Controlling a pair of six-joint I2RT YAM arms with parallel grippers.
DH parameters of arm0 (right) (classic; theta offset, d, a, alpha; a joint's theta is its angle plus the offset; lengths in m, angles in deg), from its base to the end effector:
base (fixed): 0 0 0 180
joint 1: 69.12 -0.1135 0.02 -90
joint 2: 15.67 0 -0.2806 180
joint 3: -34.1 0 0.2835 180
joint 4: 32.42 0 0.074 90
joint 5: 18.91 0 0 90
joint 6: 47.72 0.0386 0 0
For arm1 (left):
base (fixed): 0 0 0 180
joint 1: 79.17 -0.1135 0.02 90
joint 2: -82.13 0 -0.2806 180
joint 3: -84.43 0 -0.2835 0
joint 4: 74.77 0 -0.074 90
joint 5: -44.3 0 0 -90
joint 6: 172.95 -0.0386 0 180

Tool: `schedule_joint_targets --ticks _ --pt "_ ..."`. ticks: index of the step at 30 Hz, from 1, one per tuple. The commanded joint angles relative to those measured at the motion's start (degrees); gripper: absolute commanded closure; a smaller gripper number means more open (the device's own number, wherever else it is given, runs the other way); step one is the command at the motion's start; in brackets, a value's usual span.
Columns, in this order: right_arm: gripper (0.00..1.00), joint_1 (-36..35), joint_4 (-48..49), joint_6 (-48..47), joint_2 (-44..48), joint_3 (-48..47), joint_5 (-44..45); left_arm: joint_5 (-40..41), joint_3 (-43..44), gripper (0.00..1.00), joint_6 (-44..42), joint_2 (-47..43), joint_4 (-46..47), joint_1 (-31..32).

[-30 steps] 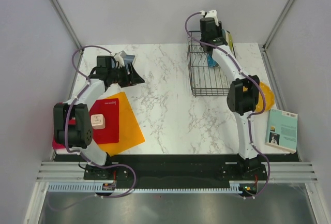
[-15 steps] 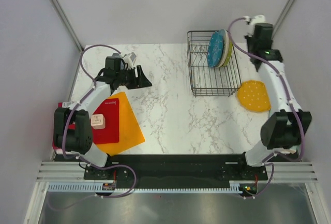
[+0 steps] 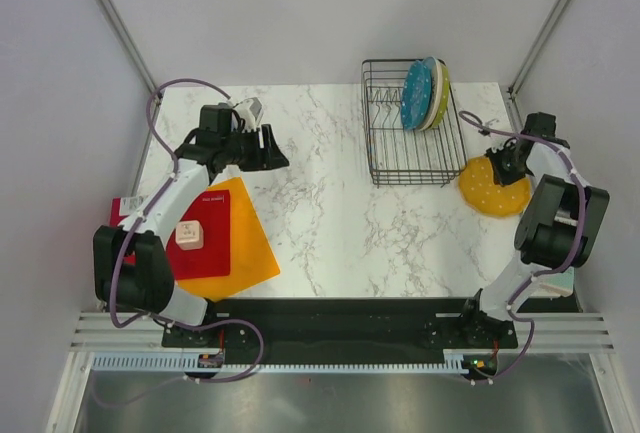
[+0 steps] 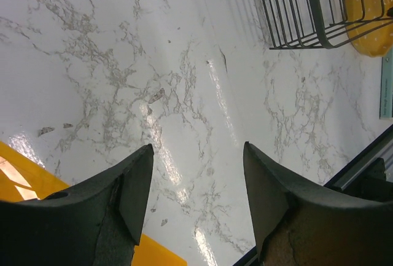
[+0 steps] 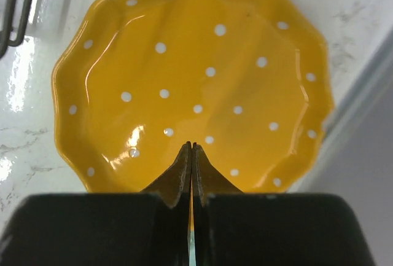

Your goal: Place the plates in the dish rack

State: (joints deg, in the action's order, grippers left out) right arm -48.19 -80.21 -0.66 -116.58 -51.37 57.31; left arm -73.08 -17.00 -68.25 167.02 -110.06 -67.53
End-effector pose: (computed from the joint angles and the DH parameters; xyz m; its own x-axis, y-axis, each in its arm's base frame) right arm 0.3737 -0.1331 0.2140 -0.7786 -0.4106 -0.4746 -0.3875 0.9094 -0.1511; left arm 0.3468 -0.0896 0.2899 -0.7600 -0.0735 -0.6457 0.3340 0.8081 -0.4851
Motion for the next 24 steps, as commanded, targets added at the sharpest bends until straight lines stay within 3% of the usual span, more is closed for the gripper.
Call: schedule_joint_targets --ticks 1,12,24 --pt "1.00 1.31 -1.34 -8.55 -3.51 -2.25 -7.39 2.24 2.91 0.33 -3.36 -2.35 -2.51 -0.13" --pt "0.99 1.66 -3.18 -20.95 -5.01 5.65 -10.39 6.72 3.79 0.33 -7.23 -2.61 -1.98 -0.13" --pt "0.98 1.57 -12.59 -38.00 7.20 21.04 -7.57 7.78 -0.51 0.33 -7.93 -6.30 -0.75 -0.39"
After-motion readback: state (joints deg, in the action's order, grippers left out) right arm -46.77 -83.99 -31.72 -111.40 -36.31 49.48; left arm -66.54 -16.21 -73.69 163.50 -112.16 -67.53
